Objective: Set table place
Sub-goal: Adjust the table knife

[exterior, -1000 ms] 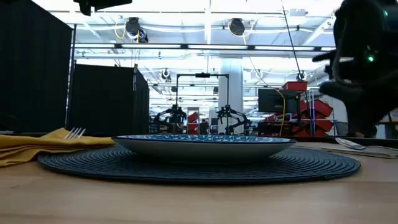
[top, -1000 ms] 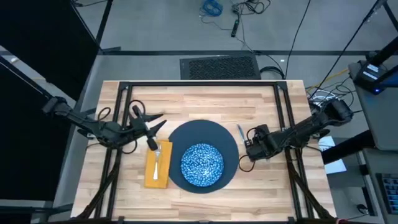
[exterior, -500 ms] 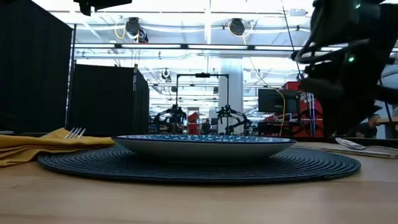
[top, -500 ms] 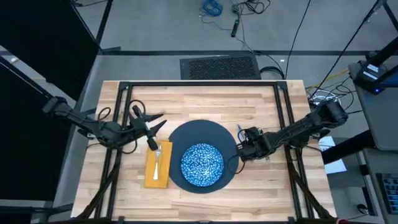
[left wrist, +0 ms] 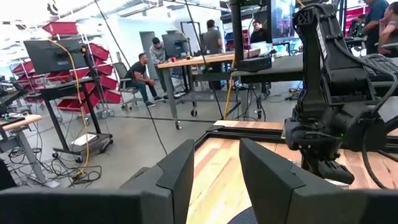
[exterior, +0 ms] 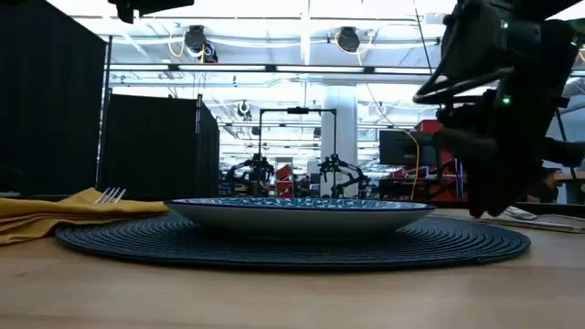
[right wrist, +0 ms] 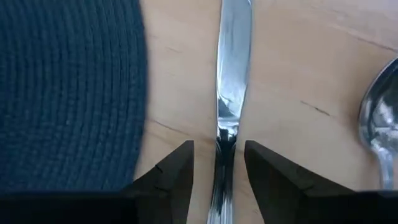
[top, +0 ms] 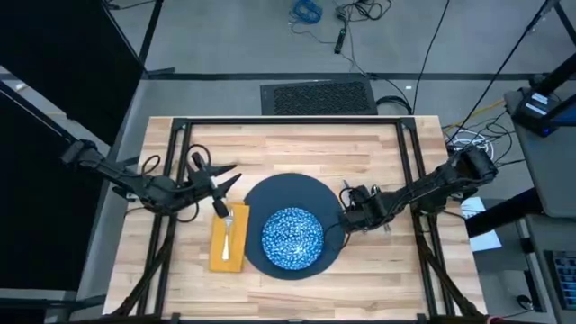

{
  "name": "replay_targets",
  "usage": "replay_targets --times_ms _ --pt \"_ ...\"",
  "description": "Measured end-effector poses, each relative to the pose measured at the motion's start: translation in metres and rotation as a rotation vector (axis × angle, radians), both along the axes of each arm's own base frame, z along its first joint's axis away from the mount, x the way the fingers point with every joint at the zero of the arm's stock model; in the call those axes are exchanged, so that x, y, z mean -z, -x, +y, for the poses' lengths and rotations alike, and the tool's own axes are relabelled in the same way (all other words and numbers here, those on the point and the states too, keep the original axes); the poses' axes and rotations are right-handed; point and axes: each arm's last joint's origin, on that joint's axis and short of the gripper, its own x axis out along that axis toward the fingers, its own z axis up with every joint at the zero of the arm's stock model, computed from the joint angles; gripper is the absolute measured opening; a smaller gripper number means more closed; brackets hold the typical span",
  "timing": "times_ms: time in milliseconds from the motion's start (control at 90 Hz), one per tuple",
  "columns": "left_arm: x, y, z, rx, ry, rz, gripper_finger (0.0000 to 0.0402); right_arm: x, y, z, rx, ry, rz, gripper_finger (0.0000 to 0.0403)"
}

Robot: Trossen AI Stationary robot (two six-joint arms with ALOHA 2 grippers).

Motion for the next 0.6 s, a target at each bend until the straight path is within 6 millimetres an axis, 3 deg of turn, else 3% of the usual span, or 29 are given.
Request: replay_targets --times_ms 178,433,600 --pt "0.0 0.0 0.0 0.0 0.0 0.001 0.0115 0.005 -0.003 0.001 0.006 -0.006 0.003 0.0116" --pt "0.0 0.0 0.0 0.0 0.0 0.0 0.0115 0.005 -0.002 0.01 0.047 -0.017 -0.037 0.0017" --pt "0.0 0.0 0.0 0.0 0.0 0.0 0.0115 0.006 0.001 0.022 0.111 -0.041 -0.08 0.0022"
